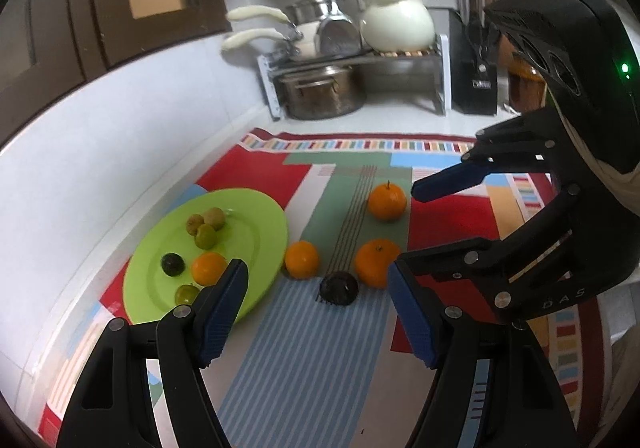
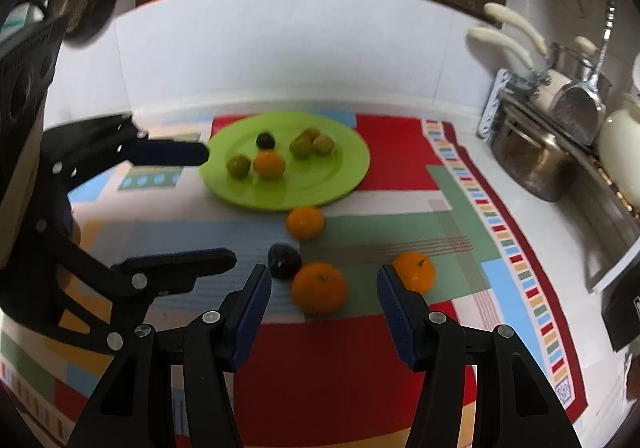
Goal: Organize fruits
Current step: 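Grasp the second dark plum with the left tool while the right tool grasps a large orange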
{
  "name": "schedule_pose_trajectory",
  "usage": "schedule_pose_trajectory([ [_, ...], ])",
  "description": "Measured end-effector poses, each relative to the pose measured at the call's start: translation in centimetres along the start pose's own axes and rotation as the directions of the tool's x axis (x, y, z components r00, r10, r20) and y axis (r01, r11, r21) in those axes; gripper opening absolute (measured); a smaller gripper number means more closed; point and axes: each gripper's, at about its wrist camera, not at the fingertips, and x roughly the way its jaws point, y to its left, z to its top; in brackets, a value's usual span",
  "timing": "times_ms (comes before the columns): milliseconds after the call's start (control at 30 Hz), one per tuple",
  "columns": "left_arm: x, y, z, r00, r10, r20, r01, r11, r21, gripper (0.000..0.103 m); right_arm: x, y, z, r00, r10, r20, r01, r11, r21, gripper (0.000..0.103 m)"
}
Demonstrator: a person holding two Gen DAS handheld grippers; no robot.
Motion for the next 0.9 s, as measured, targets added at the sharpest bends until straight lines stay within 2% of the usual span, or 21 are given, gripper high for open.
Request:
schedule_pose_trajectory([
  [333,3.5,0.1,-1.1,0.995,-0.057,-0.078,0.061,0.997,0.045,0.062,3.1,-0.3,-0.9,0.996,0.042,-0.075,-0.043,0.999,-0.012,0.056],
  [433,4.4,0.0,-1.4,0.992,-0.076,-0.103,0.082,0.995,0.057,0.057,3.8,-0.4,-1.1,0.995,0.053,-0.089,-0.054,0.998,-0.01,0.056],
  [600,5.5,0.4,-1.5,0.983,-0.125,-0.132,0.129,0.991,0.023,0.047,4.7,-0.6,-1.1,0.992,0.067,-0.105,-0.067,0.998,-0.003,0.056],
  [833,6.5,0.6,-1.2,0.977,-0.153,-0.149,0.152,0.988,-0.017,0.042,5.4,-1.6,-1.2,0.989,0.099,-0.113,-0.094,0.994,0.053,0.054],
  [900,6.7,0.6,-1.2,0.975,-0.164,-0.152,0.162,0.986,-0.029,0.039,5.4,-1.6,-1.2,0.987,0.113,-0.11,-0.108,0.993,0.053,0.048],
])
